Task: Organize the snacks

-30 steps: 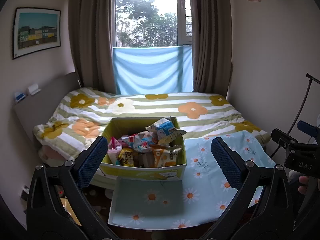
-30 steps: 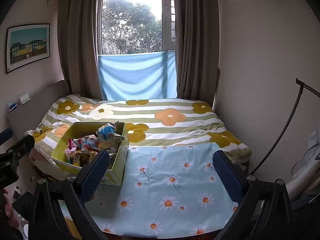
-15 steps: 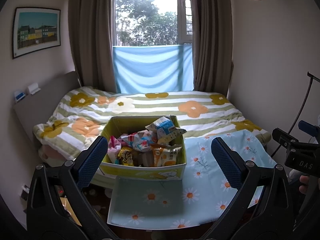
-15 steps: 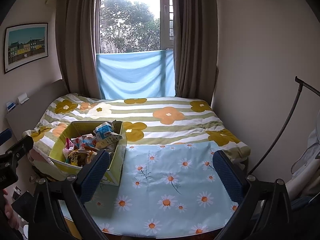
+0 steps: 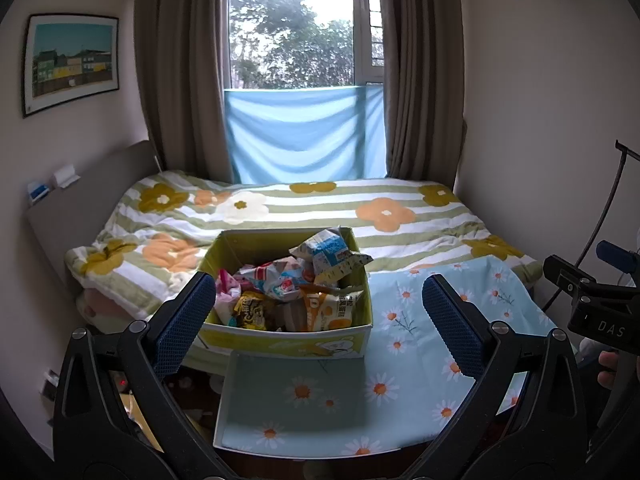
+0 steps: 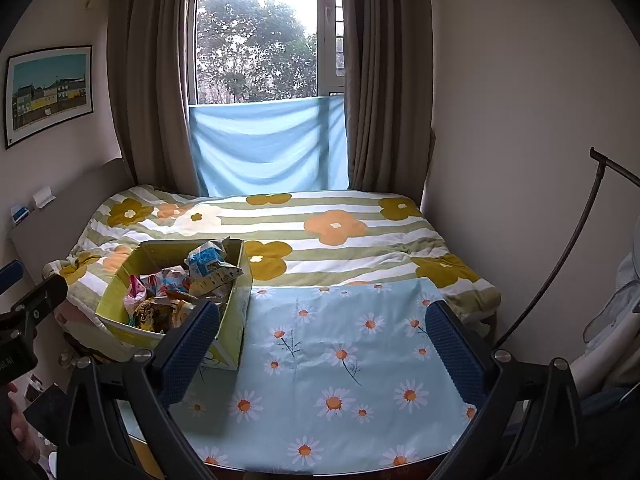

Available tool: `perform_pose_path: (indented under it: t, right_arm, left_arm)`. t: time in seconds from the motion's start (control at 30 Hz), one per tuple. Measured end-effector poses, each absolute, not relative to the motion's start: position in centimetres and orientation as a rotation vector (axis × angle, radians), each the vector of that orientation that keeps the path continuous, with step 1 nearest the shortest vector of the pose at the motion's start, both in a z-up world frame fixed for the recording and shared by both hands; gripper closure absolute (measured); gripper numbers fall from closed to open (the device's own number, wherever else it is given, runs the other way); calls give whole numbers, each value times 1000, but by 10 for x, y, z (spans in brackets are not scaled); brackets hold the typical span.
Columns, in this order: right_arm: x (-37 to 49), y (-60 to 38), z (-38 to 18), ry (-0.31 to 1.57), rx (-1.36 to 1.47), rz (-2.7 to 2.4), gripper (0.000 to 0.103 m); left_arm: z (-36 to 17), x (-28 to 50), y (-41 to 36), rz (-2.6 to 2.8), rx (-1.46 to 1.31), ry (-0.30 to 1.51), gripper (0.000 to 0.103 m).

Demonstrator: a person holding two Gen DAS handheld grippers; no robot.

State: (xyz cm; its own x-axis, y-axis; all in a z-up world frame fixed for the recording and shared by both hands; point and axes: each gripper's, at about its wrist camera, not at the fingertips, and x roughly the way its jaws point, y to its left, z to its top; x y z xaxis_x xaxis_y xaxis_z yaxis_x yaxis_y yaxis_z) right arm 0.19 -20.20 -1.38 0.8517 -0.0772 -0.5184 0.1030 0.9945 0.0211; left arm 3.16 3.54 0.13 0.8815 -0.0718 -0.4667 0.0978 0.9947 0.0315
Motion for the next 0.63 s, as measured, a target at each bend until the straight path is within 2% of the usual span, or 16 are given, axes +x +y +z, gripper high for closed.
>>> perform_pose_path:
  t: [0.63]
  right_arm:
    - [8, -189, -16, 558, 48, -94, 0]
  left_arm:
    - [-2, 42, 48, -79, 53, 474, 0]
